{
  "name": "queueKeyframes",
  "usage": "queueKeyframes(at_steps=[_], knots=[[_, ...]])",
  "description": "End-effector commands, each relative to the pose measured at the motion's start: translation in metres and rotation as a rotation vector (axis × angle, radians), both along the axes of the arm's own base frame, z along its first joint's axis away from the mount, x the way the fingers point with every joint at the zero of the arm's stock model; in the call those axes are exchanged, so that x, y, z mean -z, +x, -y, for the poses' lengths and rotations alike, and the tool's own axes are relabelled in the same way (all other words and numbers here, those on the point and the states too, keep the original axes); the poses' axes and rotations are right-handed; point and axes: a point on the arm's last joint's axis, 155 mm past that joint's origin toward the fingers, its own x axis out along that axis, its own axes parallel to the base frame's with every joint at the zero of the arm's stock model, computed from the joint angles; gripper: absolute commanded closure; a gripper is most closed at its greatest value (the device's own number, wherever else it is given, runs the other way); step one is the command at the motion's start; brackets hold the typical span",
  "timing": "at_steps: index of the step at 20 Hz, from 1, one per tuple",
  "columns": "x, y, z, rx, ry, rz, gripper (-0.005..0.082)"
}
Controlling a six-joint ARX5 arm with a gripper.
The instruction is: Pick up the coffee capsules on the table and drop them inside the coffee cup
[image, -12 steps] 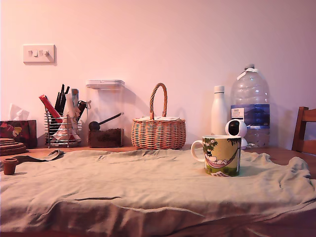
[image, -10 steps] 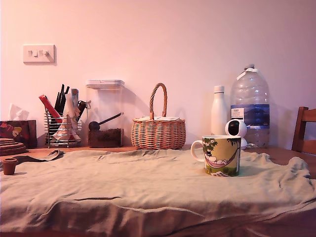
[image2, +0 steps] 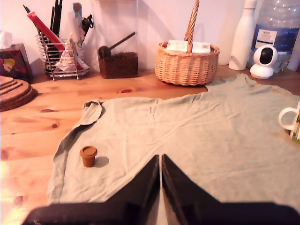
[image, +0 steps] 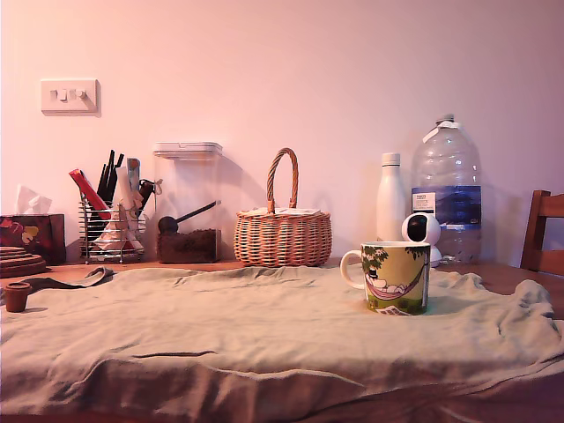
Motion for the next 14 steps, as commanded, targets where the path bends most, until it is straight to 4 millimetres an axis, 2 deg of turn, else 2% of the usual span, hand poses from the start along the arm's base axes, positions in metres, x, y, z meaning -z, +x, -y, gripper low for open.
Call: queueKeyframes(at_steps=[1,2,3,6,7,14], knots=[[0.004,0.001,-0.001,-0.003,0.001,-0.002,0.0776],[0.004,0.001,-0.002,-0.012,0.002,-0.002,0.0753],[0.003,0.002,-0.004,-0.028,-0.031,-0.005,0.0679],[-0.001,0.004,-0.012,-0.072,-0.059,0.006,0.0260],[0.000,0.004,-0.012,-0.073,-0.058,0.004,0.0189],[0.018,0.011,-0.019,-0.115,-0.031,-0.028,0.0180]])
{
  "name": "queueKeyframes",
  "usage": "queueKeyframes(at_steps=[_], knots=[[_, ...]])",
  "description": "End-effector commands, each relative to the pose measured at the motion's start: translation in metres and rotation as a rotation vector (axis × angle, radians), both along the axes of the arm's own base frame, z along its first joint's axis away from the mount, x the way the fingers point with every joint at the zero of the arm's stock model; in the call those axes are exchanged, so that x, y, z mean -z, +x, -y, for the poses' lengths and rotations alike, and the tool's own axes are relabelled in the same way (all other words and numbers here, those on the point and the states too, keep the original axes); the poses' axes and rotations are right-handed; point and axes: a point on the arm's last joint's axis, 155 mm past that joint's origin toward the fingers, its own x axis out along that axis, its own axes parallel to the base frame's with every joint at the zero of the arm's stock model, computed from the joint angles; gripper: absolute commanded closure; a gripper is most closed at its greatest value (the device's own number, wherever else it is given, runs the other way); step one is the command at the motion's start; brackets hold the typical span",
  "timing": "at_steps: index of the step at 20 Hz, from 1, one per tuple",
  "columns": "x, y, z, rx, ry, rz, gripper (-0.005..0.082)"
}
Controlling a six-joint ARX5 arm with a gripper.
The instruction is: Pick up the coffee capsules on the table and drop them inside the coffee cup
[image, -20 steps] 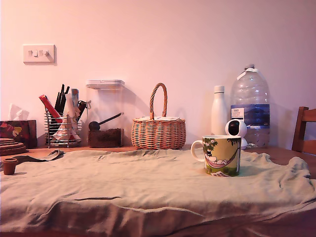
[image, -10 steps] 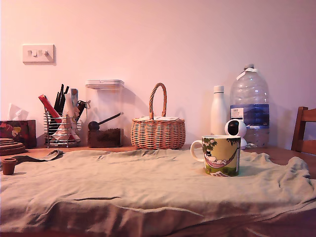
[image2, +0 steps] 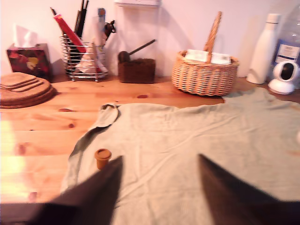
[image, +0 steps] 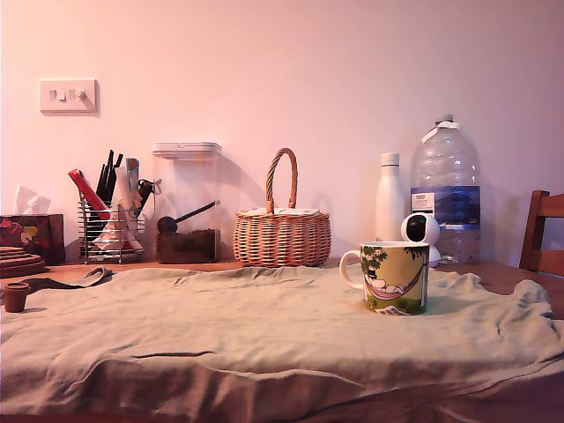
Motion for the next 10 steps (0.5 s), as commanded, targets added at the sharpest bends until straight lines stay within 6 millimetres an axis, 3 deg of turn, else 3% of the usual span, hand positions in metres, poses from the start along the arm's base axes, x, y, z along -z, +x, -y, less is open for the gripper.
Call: queueKeyframes(at_steps=[1,10], knots=[[0.024,0.003,-0.002,-0.011,0.010,-0.038,0.0180],[0.044,0.009,-0.026,-0.105,0.004,-0.013,0.0180]])
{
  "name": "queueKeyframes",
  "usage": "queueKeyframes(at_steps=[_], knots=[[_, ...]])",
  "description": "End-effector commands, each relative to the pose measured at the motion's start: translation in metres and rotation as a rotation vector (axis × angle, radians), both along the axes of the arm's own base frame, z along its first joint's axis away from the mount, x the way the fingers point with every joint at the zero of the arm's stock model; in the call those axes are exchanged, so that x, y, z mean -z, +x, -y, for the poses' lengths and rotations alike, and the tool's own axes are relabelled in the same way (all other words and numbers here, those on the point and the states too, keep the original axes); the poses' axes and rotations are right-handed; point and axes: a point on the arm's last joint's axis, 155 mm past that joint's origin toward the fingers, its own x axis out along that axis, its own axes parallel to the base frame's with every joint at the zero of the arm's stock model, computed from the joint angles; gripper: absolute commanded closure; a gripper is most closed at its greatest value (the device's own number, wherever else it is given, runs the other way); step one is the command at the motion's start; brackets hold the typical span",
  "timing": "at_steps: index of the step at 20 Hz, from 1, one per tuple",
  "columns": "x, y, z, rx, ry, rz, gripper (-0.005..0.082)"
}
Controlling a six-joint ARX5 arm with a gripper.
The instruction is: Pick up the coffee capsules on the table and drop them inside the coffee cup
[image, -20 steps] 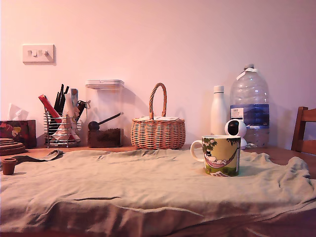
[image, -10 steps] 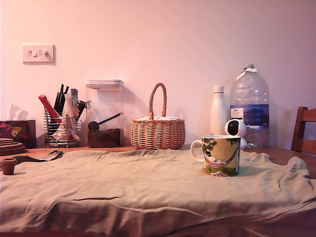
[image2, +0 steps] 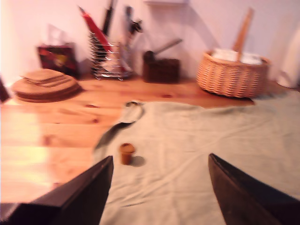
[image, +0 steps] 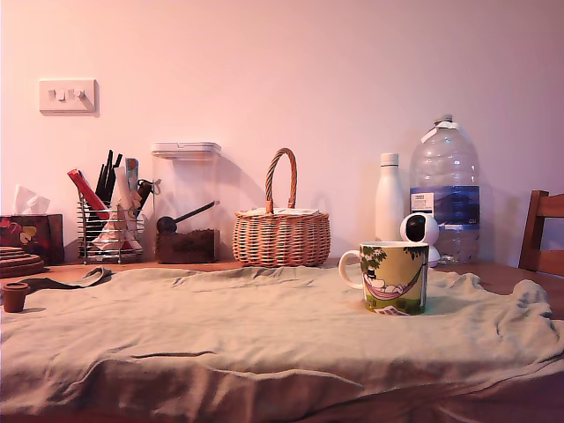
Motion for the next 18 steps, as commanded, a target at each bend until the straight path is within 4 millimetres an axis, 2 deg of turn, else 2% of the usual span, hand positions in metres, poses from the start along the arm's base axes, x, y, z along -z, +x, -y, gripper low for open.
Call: queueKeyframes(at_steps=[1,6,9,18], knots=[[0.022,0.000,-0.003,-0.007,0.001,-0.047,0.0180],[0.039,-0.001,-0.011,-0.031,-0.005,-0.080,0.0180],[0.037,0.000,-0.012,-0.031,-0.008,-0.070,0.0180],[0.046,0.006,-0.007,0.002,-0.012,-0.110,0.0180]])
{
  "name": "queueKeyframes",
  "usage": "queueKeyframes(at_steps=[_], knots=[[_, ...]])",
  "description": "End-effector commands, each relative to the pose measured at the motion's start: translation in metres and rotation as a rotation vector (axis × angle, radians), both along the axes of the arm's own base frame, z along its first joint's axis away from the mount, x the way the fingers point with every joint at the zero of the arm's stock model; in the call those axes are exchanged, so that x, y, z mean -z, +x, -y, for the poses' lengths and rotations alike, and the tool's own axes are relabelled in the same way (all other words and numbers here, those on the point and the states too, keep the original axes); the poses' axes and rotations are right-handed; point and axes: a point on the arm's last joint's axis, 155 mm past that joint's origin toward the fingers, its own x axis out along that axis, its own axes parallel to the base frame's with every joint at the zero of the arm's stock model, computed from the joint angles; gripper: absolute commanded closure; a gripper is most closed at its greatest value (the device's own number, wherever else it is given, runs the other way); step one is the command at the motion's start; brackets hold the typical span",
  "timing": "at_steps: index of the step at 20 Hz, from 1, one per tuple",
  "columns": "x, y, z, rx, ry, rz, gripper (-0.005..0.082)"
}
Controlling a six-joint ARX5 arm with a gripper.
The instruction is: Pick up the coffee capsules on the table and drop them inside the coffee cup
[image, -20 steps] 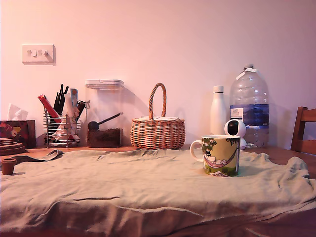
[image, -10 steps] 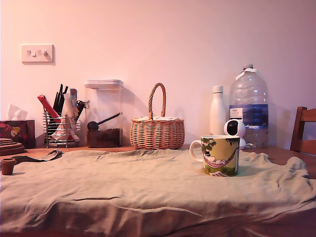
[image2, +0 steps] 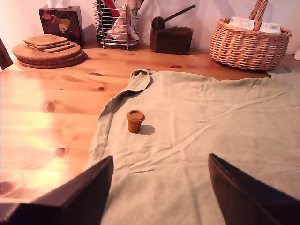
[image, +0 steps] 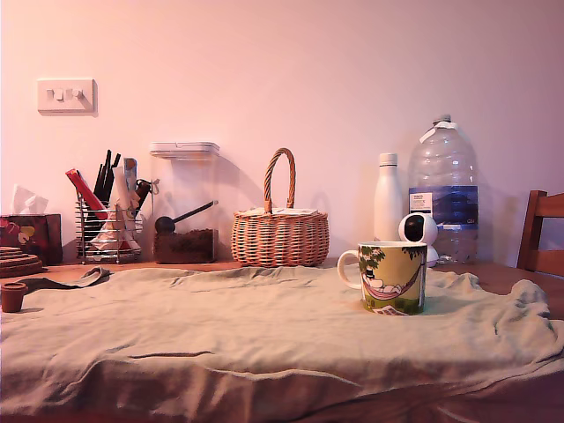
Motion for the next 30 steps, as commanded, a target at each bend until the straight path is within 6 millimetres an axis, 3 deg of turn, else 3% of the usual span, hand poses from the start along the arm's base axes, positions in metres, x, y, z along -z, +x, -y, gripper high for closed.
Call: queueKeyframes(at_steps=[1,11,24,30], knots=[[0.007,0.002,0.000,0.004,0.003,-0.013,0.0180],[0.009,0.023,0.000,0.018,0.028,0.002,0.0181],[0.026,0.049,0.002,0.042,0.050,0.000,0.0183],[0.038,0.072,0.000,0.057,0.067,-0.030,0.0183]])
